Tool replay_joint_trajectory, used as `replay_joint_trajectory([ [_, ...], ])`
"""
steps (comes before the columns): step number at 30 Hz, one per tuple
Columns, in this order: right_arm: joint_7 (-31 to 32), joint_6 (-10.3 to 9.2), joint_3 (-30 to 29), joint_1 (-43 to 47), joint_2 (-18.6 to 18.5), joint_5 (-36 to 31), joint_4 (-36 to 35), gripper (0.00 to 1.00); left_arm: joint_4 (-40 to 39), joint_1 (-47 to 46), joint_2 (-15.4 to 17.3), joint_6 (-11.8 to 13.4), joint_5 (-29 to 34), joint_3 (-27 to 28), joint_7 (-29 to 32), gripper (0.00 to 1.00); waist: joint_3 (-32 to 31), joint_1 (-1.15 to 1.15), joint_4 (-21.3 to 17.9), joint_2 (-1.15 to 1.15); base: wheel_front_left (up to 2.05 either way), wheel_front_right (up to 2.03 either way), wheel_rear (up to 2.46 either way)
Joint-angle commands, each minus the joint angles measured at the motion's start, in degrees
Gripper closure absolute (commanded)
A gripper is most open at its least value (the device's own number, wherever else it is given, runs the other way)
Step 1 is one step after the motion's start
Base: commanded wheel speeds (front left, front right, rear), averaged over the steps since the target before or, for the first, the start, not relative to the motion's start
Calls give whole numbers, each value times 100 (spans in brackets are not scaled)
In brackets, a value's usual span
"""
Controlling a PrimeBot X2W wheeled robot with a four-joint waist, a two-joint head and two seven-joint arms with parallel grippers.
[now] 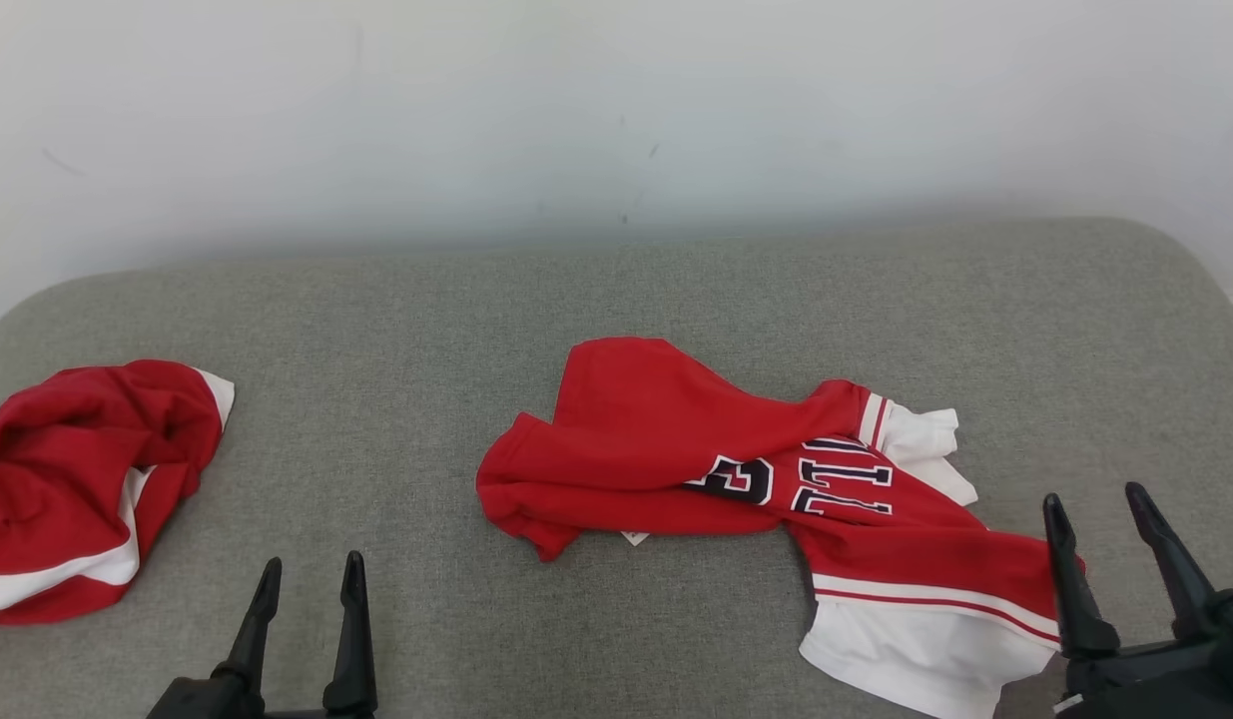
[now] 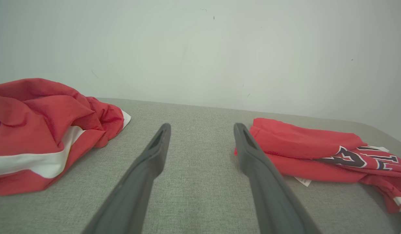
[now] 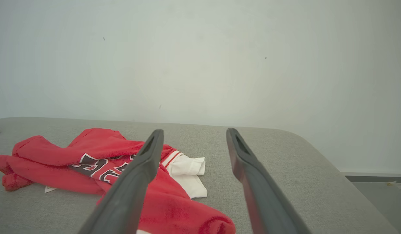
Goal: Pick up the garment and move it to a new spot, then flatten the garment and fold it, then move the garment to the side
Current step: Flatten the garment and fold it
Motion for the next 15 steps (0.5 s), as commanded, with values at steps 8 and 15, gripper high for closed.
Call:
replay_joint_trajectory([
  [8, -141, -13, 104, 82, 513, -50, -108, 0, -27, -64, 3, -24, 95, 126, -19, 0, 63, 0, 25, 0, 0, 0, 0],
  [15, -153, -13, 147, -12, 755, -82, -98, 0, -11, -78, 3, -47, 120, 206, -19, 0, 143, 0, 38, 0, 0, 0, 0],
])
